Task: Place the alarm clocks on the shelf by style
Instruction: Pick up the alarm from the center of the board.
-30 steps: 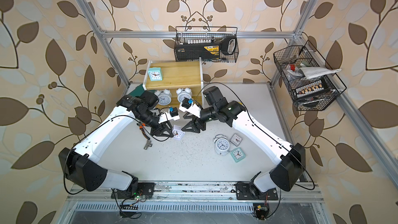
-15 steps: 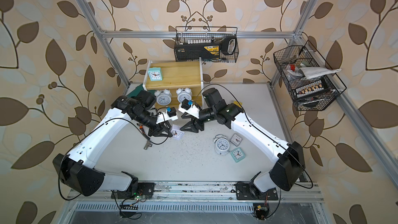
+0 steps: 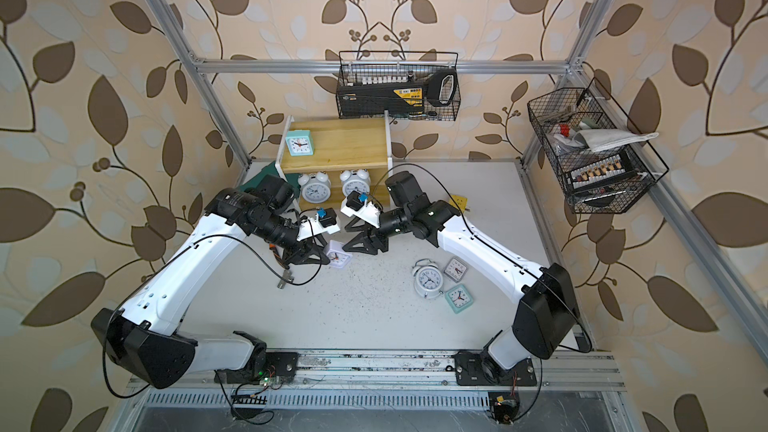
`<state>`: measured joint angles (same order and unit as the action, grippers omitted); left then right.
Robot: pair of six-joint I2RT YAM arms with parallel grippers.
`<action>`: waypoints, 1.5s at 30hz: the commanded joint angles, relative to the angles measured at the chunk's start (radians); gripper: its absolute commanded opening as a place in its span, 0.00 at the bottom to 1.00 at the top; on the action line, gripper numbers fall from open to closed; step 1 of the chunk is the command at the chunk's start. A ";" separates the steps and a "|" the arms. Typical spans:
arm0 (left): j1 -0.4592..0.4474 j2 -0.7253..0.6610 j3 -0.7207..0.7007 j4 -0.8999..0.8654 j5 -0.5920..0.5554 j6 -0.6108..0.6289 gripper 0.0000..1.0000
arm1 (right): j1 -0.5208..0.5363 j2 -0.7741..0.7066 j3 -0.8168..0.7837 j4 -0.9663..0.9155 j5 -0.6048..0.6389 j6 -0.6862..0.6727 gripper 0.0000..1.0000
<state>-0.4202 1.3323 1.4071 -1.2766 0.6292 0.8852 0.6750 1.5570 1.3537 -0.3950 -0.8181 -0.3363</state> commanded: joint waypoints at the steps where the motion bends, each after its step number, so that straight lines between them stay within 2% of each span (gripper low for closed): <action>1: -0.004 -0.031 -0.002 0.052 0.030 -0.003 0.13 | 0.015 0.027 0.009 0.003 -0.036 0.014 0.58; 13: -0.005 -0.027 -0.008 0.077 -0.003 -0.016 0.12 | 0.026 0.050 0.005 0.012 -0.098 0.024 0.60; 16: -0.005 -0.027 -0.006 0.077 -0.003 -0.017 0.12 | 0.027 0.051 0.002 0.021 -0.103 0.025 0.57; 21: -0.004 -0.033 -0.007 0.077 -0.001 -0.020 0.12 | 0.028 0.051 0.004 0.025 -0.104 0.029 0.46; 28: -0.004 -0.049 -0.002 0.080 0.006 -0.029 0.12 | 0.029 0.056 0.006 0.026 -0.104 0.032 0.49; 32: -0.004 -0.053 -0.002 0.085 0.007 -0.034 0.12 | 0.029 0.056 0.007 0.025 -0.109 0.033 0.42; 39: -0.004 -0.058 -0.007 0.088 0.006 -0.038 0.14 | 0.028 0.048 0.009 0.027 -0.124 0.032 0.22; 42: -0.004 -0.065 -0.013 0.091 0.002 -0.046 0.20 | 0.019 0.040 0.009 0.025 -0.137 0.032 0.17; 43: -0.004 -0.069 -0.014 0.092 -0.001 -0.052 0.28 | 0.011 0.036 0.008 0.026 -0.148 0.034 0.16; 45: -0.003 -0.077 -0.015 0.097 -0.010 -0.071 0.54 | -0.009 0.023 0.007 0.030 -0.163 0.046 0.14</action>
<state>-0.4202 1.2926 1.3930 -1.2057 0.6048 0.8433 0.6861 1.5997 1.3537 -0.3641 -0.9394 -0.3241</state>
